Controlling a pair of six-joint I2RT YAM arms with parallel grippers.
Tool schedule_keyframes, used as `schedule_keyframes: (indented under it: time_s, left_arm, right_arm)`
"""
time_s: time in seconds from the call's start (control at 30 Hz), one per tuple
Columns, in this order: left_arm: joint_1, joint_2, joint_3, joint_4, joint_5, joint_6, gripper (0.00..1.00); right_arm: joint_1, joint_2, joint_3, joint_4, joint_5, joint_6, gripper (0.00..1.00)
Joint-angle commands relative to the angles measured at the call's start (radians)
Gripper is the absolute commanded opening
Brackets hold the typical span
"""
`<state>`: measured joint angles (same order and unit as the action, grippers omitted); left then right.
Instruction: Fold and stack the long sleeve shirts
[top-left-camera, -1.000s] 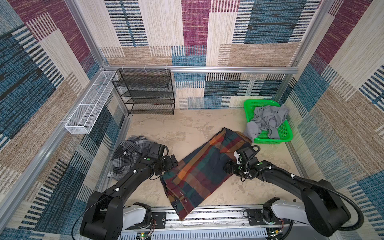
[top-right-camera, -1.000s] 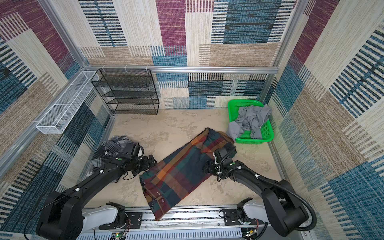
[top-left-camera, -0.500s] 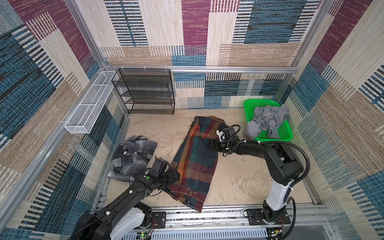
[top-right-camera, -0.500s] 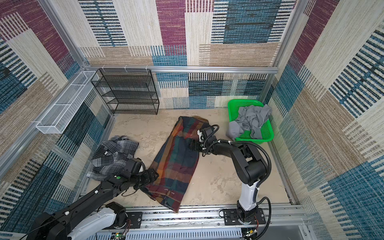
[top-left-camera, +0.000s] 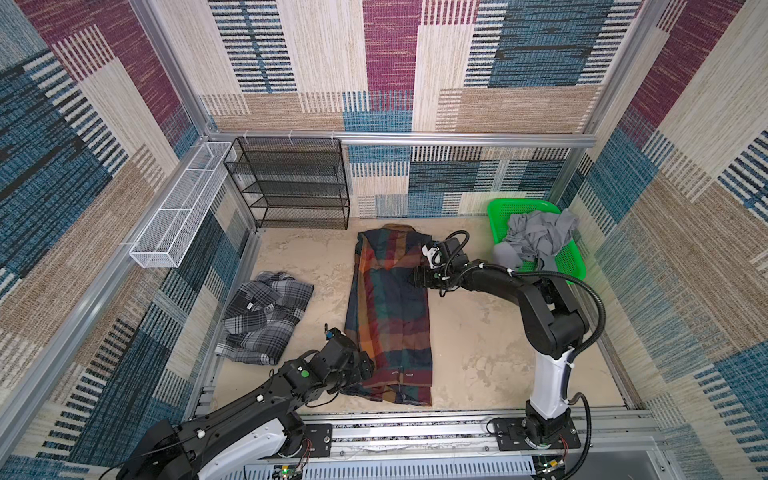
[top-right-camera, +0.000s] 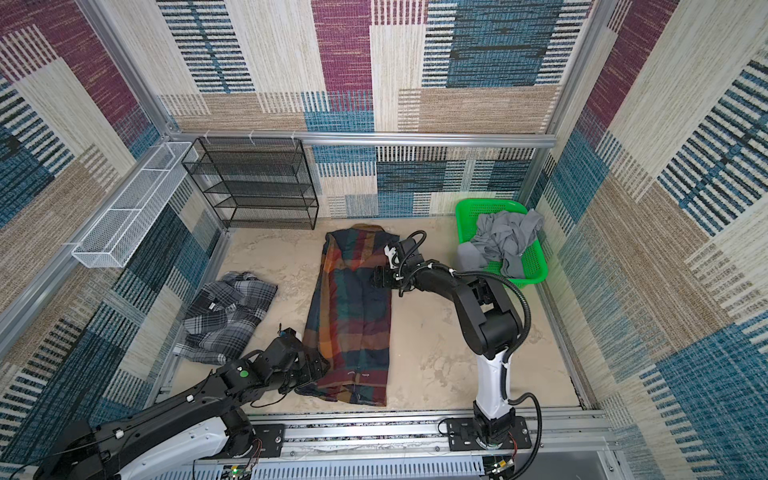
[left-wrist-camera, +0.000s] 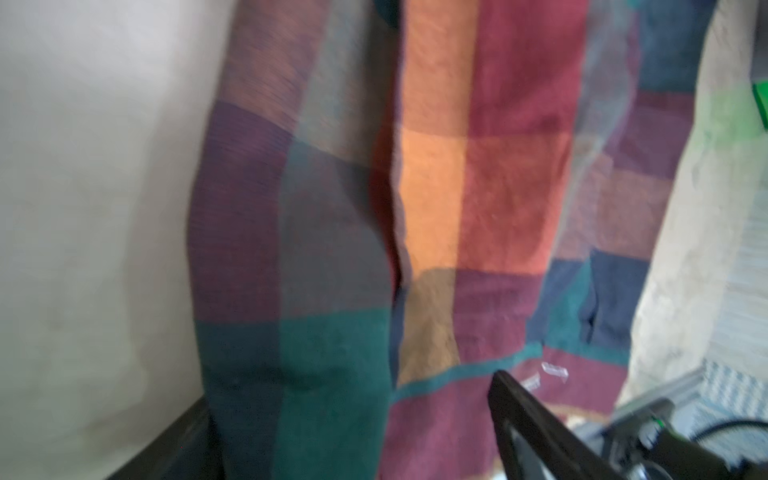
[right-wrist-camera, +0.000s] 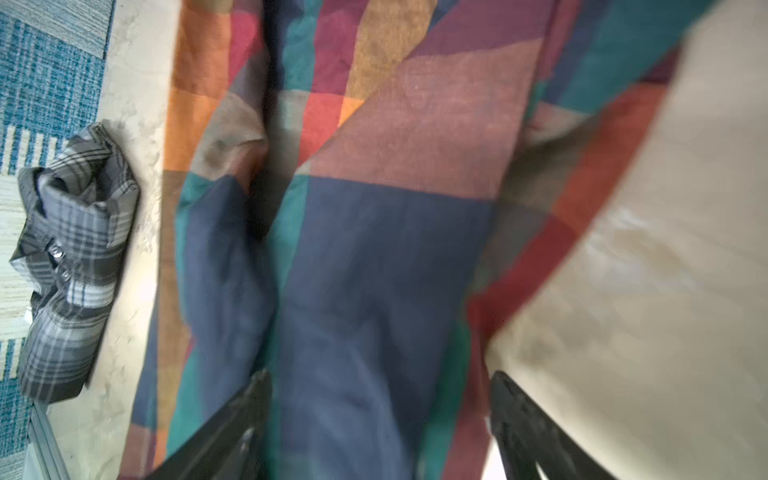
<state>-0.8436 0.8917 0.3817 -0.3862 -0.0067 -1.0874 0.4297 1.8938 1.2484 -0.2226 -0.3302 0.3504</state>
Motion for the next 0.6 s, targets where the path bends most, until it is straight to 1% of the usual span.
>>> schedule_keyframes:
  time_s: [0.0,0.13,0.3,0.37,0.47,0.57]
  left_arm:
    - [-0.046,-0.013,0.038,-0.057,-0.09,-0.057,0.93]
    - [-0.06,-0.086,0.062,-0.152,-0.136,-0.043,0.94]
    - [-0.061,-0.171,0.052,-0.263,-0.149,0.015,0.96]
    - [-0.061,-0.2,0.066,-0.33,-0.184,0.056,0.97]
    - [-0.058,-0.246,0.069,-0.359,-0.237,0.132,1.0]
    - [-0.05,-0.242,0.069,-0.349,-0.233,0.207,0.99]
  right_arm:
    - [0.0,-0.105,-0.075,-0.016,0.064,-0.022,0.86]
    - [0.0,-0.255,-0.192,-0.025,0.102,-0.015,0.9]
    - [0.025,-0.496,-0.387,-0.036,0.066,0.054,0.94]
    - [0.063,-0.599,-0.477,-0.031,0.041,0.1,0.94]
    - [0.131,-0.729,-0.598,-0.034,0.022,0.197,0.94]
    - [0.197,-0.816,-0.702,-0.043,0.02,0.289,0.93]
